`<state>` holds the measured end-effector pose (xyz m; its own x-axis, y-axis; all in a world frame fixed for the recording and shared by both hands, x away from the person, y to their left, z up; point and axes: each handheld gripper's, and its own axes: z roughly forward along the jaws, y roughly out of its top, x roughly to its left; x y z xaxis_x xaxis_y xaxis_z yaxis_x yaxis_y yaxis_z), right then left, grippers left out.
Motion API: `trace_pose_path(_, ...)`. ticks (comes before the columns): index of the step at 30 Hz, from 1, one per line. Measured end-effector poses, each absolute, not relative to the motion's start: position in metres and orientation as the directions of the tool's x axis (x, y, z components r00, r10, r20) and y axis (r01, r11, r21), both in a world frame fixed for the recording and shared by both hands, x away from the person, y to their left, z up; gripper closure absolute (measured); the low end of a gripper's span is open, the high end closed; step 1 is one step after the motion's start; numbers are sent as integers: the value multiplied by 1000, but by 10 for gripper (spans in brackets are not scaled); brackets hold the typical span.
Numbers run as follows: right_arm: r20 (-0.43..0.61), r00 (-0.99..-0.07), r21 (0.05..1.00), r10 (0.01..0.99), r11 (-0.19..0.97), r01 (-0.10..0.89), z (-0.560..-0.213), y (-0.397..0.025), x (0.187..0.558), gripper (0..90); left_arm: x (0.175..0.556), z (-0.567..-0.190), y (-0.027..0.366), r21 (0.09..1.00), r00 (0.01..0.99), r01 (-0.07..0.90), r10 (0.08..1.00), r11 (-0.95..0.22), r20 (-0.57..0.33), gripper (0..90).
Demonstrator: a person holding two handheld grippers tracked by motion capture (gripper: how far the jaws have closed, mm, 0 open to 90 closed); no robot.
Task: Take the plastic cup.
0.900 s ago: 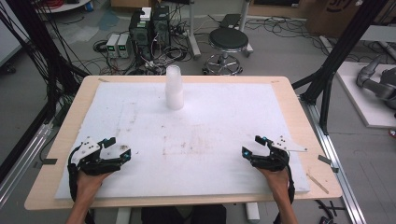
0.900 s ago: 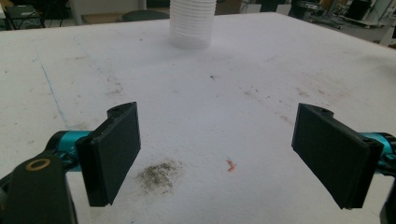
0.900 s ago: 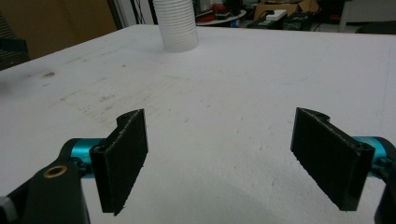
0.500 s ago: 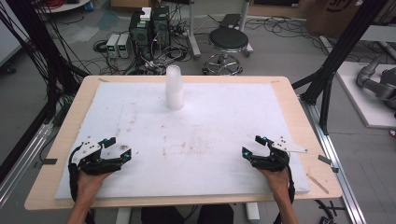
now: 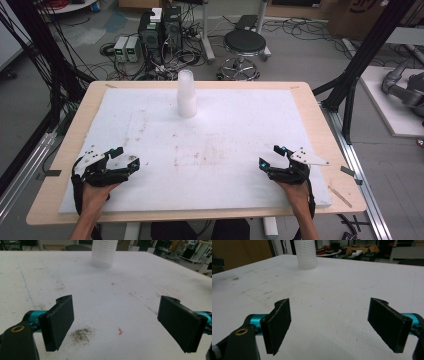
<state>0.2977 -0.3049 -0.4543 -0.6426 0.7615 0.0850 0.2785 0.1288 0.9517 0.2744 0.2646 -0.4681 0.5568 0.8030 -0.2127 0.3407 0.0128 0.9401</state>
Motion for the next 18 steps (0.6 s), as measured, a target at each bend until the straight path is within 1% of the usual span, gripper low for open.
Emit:
trace_pose_path(5,90,-644,949,760,131,286,-454,-305,298,190,281,-448,264,946,566,324,803,-7,-188,139)
trace_pose_path(8,93,-644,950,759,126,286,-454,-305,298,190,290,-426,263,952,592,305,791,-43,-154,139)
trace_pose_path(9,94,-643,949,760,126,288,-454,-305,298,190,297,-410,261,956,609,287,782,-61,-133,139)
trace_pose_path(10,94,-643,949,760,126,288,-454,-305,298,190,297,-410,261,956,609,287,782,-61,-133,139)
trace_pose_path(13,90,-644,950,760,129,285,-454,-305,298,190,309,-385,256,961,633,259,768,-95,-95,139)
trace_pose_path(18,85,-644,950,760,132,282,-454,-305,298,190,329,-356,249,964,663,236,745,-124,-67,138)
